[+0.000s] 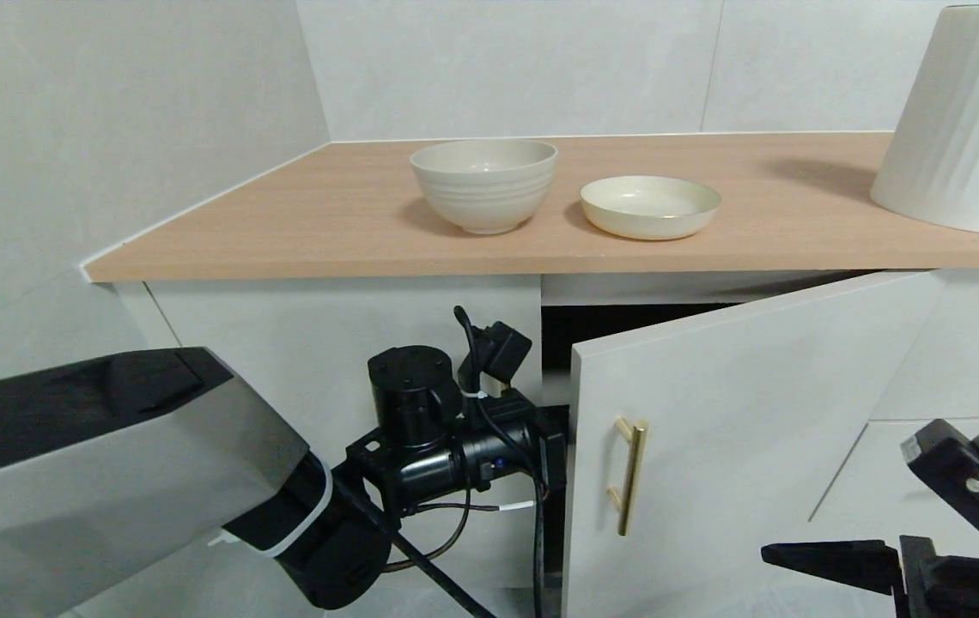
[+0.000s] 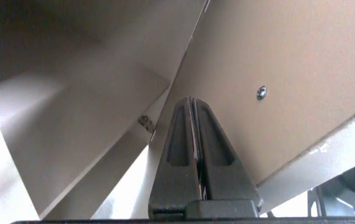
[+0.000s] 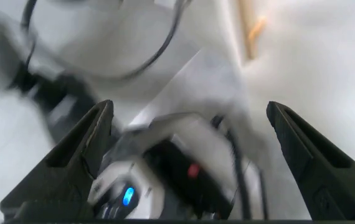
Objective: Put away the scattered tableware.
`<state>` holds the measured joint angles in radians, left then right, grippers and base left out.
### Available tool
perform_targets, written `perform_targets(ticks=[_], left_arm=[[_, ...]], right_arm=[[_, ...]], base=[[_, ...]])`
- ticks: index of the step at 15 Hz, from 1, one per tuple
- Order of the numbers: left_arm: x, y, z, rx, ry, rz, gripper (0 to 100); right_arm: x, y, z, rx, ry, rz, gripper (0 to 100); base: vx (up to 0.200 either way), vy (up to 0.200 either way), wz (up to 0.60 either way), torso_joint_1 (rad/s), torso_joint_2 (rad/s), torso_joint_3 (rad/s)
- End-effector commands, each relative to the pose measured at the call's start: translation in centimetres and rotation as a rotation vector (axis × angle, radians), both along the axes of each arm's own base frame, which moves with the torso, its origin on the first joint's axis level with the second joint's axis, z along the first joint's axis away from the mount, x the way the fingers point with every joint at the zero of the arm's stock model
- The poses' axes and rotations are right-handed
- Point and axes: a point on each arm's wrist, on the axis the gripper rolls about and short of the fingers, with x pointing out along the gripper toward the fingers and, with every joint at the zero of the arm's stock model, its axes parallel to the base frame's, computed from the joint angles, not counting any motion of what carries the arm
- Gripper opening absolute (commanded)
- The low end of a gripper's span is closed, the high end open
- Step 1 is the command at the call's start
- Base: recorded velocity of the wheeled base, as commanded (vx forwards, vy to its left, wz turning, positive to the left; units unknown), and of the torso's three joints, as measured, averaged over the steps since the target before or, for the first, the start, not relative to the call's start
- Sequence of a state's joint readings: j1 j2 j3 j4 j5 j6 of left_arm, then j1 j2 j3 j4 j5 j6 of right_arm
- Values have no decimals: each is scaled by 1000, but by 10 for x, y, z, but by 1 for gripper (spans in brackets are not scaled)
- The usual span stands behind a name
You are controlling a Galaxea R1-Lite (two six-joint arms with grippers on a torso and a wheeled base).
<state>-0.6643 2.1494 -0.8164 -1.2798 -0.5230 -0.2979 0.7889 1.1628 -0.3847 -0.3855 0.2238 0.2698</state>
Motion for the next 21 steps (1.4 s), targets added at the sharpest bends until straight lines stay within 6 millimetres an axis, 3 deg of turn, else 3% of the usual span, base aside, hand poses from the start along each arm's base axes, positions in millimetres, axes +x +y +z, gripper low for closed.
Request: perform_targets(ticks=[1, 6, 15, 21], left_arm=[[-2, 0, 8, -10, -11, -3, 0], [-2, -2, 6, -6, -6, 0, 0], [16, -18, 14, 6, 8, 2, 0], [21, -29, 25, 8, 11, 5, 0]], right_arm=[[-9, -5, 4, 26, -24, 22, 100], [-11, -6, -1, 12, -12, 28, 100], [-11, -7, -1, 12, -15, 29, 100], [-12, -7, 0, 14, -23, 28, 100]], base=[[-200, 0, 0, 2, 7, -12], [-200, 0, 0, 2, 3, 6], [0, 0, 0, 0, 0, 0], [-167, 0, 0, 6, -1, 0]])
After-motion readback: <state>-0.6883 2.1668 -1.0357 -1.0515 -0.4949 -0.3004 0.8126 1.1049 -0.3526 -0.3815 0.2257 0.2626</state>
